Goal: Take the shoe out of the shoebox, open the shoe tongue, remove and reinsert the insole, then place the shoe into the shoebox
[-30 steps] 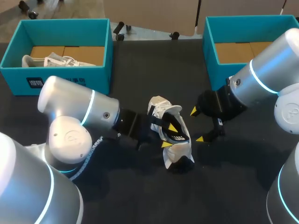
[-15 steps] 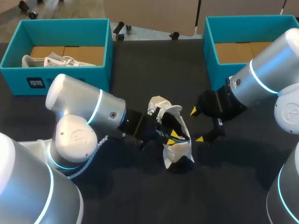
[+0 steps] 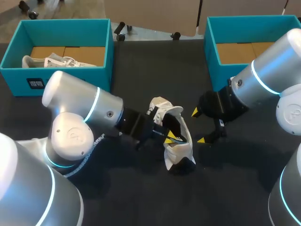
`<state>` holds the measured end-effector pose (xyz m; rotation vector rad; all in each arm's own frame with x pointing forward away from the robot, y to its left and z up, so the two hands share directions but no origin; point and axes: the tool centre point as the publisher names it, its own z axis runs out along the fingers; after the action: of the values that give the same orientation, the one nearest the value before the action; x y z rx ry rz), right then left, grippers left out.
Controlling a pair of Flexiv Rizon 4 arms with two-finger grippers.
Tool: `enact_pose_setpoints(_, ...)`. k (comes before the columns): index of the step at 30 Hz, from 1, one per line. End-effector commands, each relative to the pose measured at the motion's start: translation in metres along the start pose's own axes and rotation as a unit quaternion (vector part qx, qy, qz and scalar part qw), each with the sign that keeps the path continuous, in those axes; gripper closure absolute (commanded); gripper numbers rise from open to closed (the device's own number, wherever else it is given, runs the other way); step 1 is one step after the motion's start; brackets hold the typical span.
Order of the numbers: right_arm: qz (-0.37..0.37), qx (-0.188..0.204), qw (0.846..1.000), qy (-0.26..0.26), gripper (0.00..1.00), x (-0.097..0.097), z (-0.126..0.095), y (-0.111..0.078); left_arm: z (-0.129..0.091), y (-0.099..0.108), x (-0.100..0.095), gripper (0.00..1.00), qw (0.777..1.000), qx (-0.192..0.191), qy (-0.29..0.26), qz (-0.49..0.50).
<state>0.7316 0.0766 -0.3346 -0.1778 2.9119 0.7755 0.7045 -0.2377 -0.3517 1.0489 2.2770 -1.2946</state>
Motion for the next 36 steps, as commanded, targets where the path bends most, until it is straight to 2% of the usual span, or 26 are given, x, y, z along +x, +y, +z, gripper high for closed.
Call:
enact_pose_setpoints(1,0.000,0.000,1.000,-0.001,0.00,0.001,0.000,0.000,0.001,0.005,0.001,1.00,1.000,0.001,0.000,0.003)
enact_pose_setpoints(12,0.000,0.000,1.000,-0.001,0.00,0.001,0.000,0.000,0.009,0.013,-0.002,1.00,1.000,-0.002,-0.006,0.005)
enact_pose_setpoints(13,0.000,0.000,1.000,-0.001,0.00,0.001,0.000,0.000,0.009,0.013,-0.002,0.95,1.000,-0.002,-0.005,0.004)
enact_pose_setpoints(14,0.000,0.000,1.000,-0.001,0.00,0.001,0.000,0.000,0.007,0.013,-0.001,0.77,1.000,-0.002,-0.006,0.002)
enact_pose_setpoints(15,0.000,0.000,1.000,-0.001,0.00,0.001,0.000,0.000,0.006,0.011,-0.001,0.67,1.000,-0.002,-0.006,0.002)
enact_pose_setpoints(17,0.000,0.000,1.000,-0.001,0.00,0.001,0.000,0.000,0.001,0.005,-0.002,0.53,1.000,0.000,-0.008,0.004)
enact_pose_setpoints(18,0.000,0.000,1.000,-0.001,0.00,0.001,0.000,0.000,-0.001,0.003,-0.003,0.51,1.000,0.000,-0.008,0.005)
enact_pose_setpoints(28,0.000,0.000,1.000,-0.001,0.00,0.001,0.000,0.000,-0.015,-0.013,-0.016,0.50,1.000,0.003,-0.021,0.017)
enact_pose_setpoints(36,0.000,0.000,1.000,-0.001,0.00,0.001,0.000,0.000,-0.009,-0.018,-0.018,0.59,0.999,0.010,-0.019,0.024)
